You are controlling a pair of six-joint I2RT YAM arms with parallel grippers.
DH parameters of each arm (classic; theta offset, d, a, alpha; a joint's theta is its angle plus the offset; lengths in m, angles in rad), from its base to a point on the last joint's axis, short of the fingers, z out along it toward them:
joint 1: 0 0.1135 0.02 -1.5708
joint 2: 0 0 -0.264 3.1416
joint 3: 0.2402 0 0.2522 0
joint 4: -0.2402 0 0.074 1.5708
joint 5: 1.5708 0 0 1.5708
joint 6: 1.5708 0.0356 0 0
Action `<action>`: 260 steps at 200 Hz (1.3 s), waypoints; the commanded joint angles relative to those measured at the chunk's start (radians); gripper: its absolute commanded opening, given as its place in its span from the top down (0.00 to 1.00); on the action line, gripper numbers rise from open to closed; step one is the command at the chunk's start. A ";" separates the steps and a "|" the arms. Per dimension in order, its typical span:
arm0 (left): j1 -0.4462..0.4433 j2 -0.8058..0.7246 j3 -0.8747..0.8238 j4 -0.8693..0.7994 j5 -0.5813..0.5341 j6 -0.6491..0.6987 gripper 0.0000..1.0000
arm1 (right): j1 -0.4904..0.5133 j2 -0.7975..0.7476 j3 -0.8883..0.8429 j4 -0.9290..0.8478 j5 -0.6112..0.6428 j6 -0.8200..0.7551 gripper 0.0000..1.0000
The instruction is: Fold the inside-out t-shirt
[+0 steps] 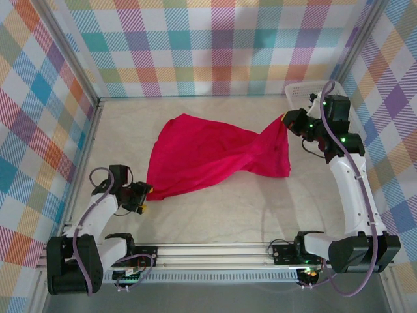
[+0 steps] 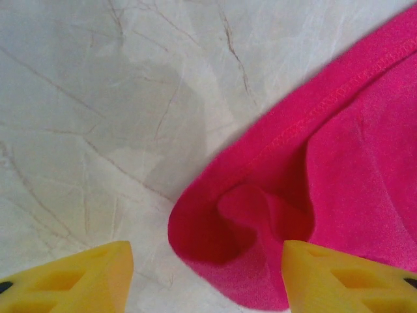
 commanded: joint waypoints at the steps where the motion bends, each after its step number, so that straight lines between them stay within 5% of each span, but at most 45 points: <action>1: -0.013 0.045 0.029 0.043 -0.024 -0.004 0.43 | -0.008 -0.011 -0.007 0.031 -0.026 0.007 1.00; 25: -0.020 0.094 0.033 0.055 -0.020 0.009 0.54 | -0.009 -0.010 -0.007 0.032 -0.022 0.008 1.00; 62: -0.021 0.083 0.087 -0.012 -0.060 0.032 1.00 | -0.009 -0.003 0.008 0.033 -0.022 0.008 1.00; 91: -0.006 0.040 0.310 -0.198 -0.140 0.132 1.00 | -0.008 0.008 0.089 -0.005 -0.009 -0.009 1.00; 116: 0.061 0.043 0.642 -0.401 -0.267 0.249 1.00 | -0.010 0.014 0.197 -0.047 -0.019 -0.026 1.00; 175: 0.155 0.155 1.424 -0.612 -0.343 0.405 1.00 | -0.014 -0.036 0.500 -0.195 -0.025 -0.065 1.00; 223: 0.157 0.203 1.776 -0.629 -0.304 0.442 1.00 | -0.015 -0.088 0.693 -0.287 0.027 -0.089 1.00; 260: 0.157 0.213 1.859 -0.595 -0.288 0.448 1.00 | -0.015 -0.009 0.868 -0.380 0.091 -0.124 1.00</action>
